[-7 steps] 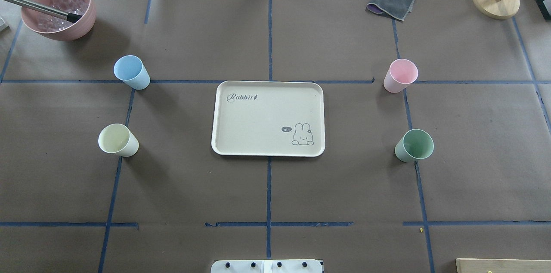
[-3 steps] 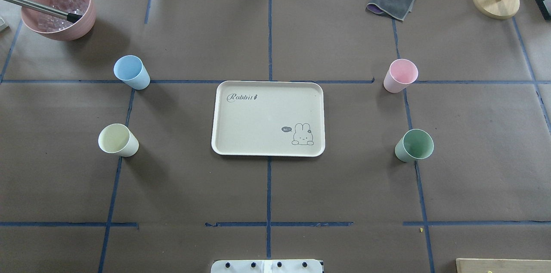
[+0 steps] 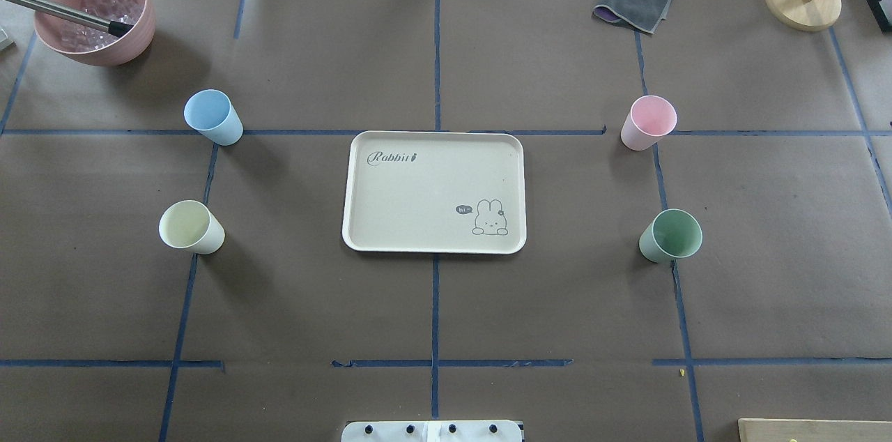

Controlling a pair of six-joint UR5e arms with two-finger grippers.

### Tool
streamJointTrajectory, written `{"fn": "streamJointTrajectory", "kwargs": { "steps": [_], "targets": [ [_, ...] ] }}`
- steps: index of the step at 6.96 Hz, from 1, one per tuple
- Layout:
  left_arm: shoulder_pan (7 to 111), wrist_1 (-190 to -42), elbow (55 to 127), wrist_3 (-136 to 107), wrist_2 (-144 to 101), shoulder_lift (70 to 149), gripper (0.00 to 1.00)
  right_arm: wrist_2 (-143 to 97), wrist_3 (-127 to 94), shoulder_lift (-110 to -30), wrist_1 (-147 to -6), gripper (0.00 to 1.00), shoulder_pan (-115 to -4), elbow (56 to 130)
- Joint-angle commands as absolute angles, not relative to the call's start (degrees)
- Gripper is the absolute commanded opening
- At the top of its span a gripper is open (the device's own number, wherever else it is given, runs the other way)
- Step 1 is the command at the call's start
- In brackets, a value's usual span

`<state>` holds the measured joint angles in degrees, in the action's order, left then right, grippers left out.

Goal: Place all cups on tray

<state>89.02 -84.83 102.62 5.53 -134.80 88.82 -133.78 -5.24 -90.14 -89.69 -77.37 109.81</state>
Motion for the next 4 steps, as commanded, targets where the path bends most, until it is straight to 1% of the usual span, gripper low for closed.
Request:
{"fn": "streamJointTrajectory", "kwargs": {
  "steps": [1,2,3,4],
  "targets": [
    [88.42,-88.15,100.73,5.36,-135.26,90.70,1.00,-133.42,-13.13,-81.69,-89.74,0.99,-69.30,107.25],
    [88.33,-88.15,100.72,5.45,-135.26,90.70,1.00,-133.24,-21.80,-75.91,-89.65,0.99,-66.30,104.44],
    [88.33,-88.24,100.72,5.54,-135.26,90.70,1.00,-132.63,-24.58,-70.63,-87.82,0.98,-63.75,99.63],
    [88.33,-88.24,100.90,5.54,-135.26,90.70,1.00,-131.23,-31.05,-68.31,-81.97,0.95,-61.02,95.06]
  ]
}}
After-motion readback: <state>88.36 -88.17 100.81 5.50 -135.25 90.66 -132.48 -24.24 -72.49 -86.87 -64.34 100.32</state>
